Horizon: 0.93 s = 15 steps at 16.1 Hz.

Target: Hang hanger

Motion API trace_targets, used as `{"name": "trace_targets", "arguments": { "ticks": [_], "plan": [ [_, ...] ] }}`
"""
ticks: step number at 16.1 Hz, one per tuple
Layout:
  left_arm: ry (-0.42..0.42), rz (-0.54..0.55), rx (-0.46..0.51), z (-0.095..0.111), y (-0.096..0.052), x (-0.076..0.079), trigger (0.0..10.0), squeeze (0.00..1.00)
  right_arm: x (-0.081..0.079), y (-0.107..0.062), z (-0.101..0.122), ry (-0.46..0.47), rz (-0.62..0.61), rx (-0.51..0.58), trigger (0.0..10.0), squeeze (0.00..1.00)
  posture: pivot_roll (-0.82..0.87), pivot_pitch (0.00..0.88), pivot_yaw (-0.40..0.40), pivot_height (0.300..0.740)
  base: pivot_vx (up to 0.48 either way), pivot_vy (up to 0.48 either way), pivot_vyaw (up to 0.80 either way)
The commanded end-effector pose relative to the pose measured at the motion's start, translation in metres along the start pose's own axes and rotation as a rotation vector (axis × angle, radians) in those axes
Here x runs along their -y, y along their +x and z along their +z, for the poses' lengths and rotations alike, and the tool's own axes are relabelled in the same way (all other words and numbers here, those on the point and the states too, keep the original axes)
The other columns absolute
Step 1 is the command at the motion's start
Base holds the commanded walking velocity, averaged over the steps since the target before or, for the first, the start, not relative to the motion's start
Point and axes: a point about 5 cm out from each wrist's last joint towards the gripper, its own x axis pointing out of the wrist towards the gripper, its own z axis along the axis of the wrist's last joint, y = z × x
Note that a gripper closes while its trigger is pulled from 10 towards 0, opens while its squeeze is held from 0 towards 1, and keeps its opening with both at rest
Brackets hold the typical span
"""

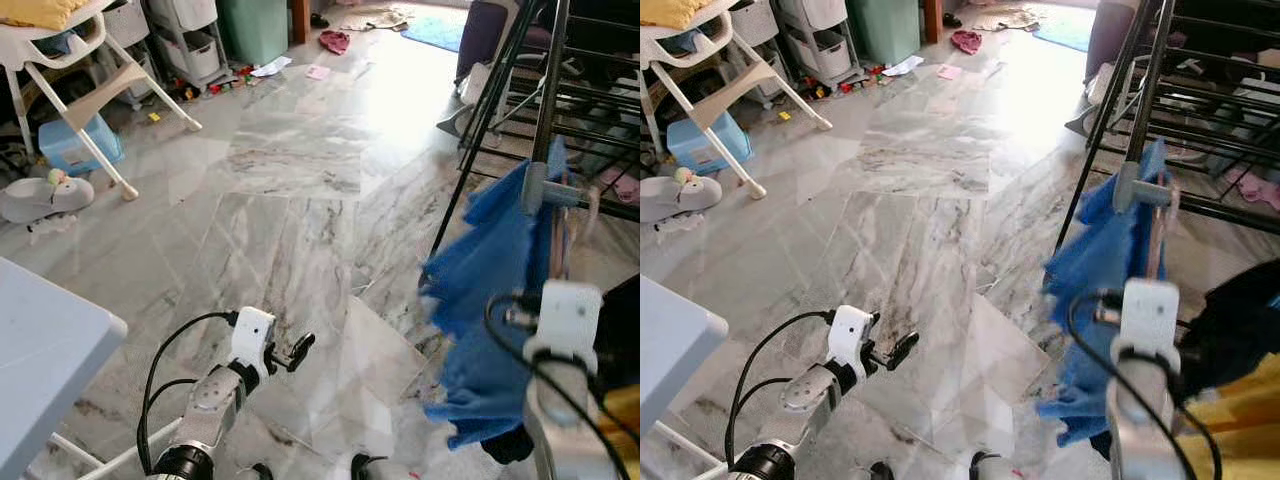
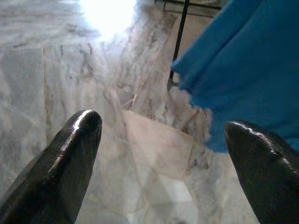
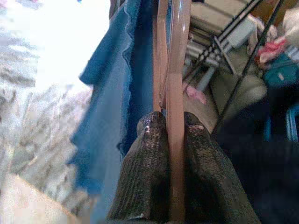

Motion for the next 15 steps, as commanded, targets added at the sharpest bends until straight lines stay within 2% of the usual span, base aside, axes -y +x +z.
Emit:
{"name": "trace_targets", "arguments": {
  "ticks": [1, 2, 4, 6, 7, 8, 9, 11, 13, 15],
  "plan": [
    [0.004, 0.006, -0.027, -0.004, 0.0, 0.0, 10.0, 0.0, 0.003, -0.005, 0.004, -0.004, 0.0, 0.044, 10.0, 0.0, -0.27, 0.158, 0.061, 0.74, 0.0, 0.0, 0.0],
    [0.006, 0.006, -0.04, -0.007, 0.0, 0.001, 10.0, 0.0, 0.006, -0.014, -0.003, -0.02, -0.004, 0.031, 10.0, 0.0, -0.28, 0.161, 0.063, 0.74, 0.0, 0.0, 0.0],
    [0.013, 0.007, -0.05, -0.01, -0.001, 0.002, 10.0, 0.0, 0.008, -0.02, -0.006, -0.01, -0.008, 0.03, 10.0, 0.0, -0.29, 0.165, 0.066, 0.74, 0.0, 0.0, 0.0],
    [0.05, 0.055, -0.062, -0.018, -0.007, 0.002, 10.0, 0.0, 0.008, -0.038, -0.02, 0.035, 0.012, -0.013, 10.0, 0.0, -0.3, 0.178, 0.071, 0.74, 0.0, 0.0, 0.0],
    [0.06, 0.083, -0.065, -0.018, -0.008, -0.001, 10.0, 0.0, 0.002, -0.043, -0.026, 0.056, 0.042, -0.035, 10.0, 0.0, -0.3, 0.184, 0.069, 0.74, 0.0, 0.0, 0.0],
    [0.064, 0.107, -0.059, -0.015, -0.009, -0.006, 10.0, 0.0, -0.012, -0.045, -0.035, 0.093, 0.107, -0.082, 10.0, 0.0, -0.29, 0.175, 0.065, 0.74, 0.0, 0.0, 0.0],
    [0.07, 0.118, -0.055, -0.014, -0.01, -0.008, 10.0, 0.0, -0.019, -0.045, -0.038, 0.119, 0.135, -0.097, 10.0, 0.0, -0.28, 0.165, 0.058, 0.74, 0.0, 0.0, 0.0],
    [0.082, 0.169, -0.05, -0.013, -0.014, -0.016, 10.0, 0.0, -0.043, -0.041, -0.038, 0.198, 0.266, -0.111, 10.0, 0.0, -0.23, 0.14, 0.049, 0.74, 0.0, 0.0, 0.0],
    [0.086, 0.29, -0.035, -0.009, -0.017, -0.028, 10.0, 0.0, -0.062, -0.037, -0.031, 0.222, 0.406, -0.083, 10.0, 0.0, -0.18, 0.131, 0.049, 0.74, 0.0, 0.0, 0.0],
    [0.12, 0.339, -0.025, -0.006, -0.02, -0.033, 10.0, 0.0, -0.07, -0.034, -0.028, 0.205, 0.458, -0.064, 10.0, 0.0, -0.16, 0.134, 0.042, 0.74, 0.0, 0.0, 0.0]
  ]
}}
